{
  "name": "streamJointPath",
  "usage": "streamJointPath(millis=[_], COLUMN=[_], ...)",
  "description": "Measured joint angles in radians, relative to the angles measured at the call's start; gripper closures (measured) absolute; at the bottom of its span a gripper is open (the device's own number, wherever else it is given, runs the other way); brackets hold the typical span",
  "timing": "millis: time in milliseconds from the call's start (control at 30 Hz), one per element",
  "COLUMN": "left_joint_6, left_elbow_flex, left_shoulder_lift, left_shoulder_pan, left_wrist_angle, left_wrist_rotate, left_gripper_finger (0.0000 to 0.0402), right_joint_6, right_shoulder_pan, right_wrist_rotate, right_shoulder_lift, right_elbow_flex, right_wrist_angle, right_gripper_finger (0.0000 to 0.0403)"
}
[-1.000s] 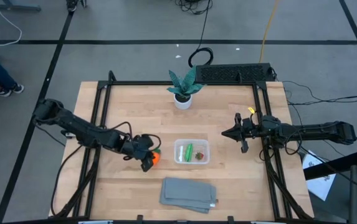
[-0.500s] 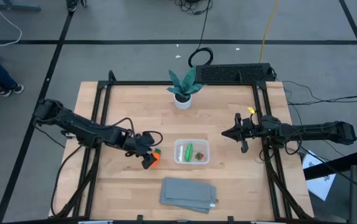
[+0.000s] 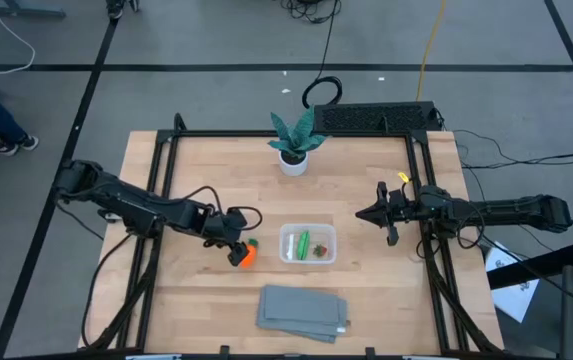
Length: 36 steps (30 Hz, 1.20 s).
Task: Pick and placing Produce into tupperware
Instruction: Put the orange carrot into the transparent container
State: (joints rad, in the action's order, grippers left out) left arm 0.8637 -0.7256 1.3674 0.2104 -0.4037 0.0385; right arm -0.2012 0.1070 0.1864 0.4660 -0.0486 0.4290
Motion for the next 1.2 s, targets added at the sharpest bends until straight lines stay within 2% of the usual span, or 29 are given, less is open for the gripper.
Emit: streamJointPath(millis=[867, 1200], left_joint_6=[-0.015, -0.015], left_elbow_flex=[0.0, -0.002], left_shoulder_lift=[0.212, 0.235], left_shoulder_pan=[0.002, 0.002], left_wrist_angle=[0.172, 0.178], left_wrist_rotate=[-0.061, -0.056], left_gripper_finger=[0.0069, 0.0069], right_joint_6=[0.0, 0.0], right_shoulder_pan=[0.0, 0.0], right_wrist_rotate=[-0.002, -0.002], right_shoulder_lift=[0.012, 0.012], right_elbow_flex=[0.0, 0.0], right_wrist_angle=[0.007, 0.007], right_gripper_finger=[0.0403, 0.0403])
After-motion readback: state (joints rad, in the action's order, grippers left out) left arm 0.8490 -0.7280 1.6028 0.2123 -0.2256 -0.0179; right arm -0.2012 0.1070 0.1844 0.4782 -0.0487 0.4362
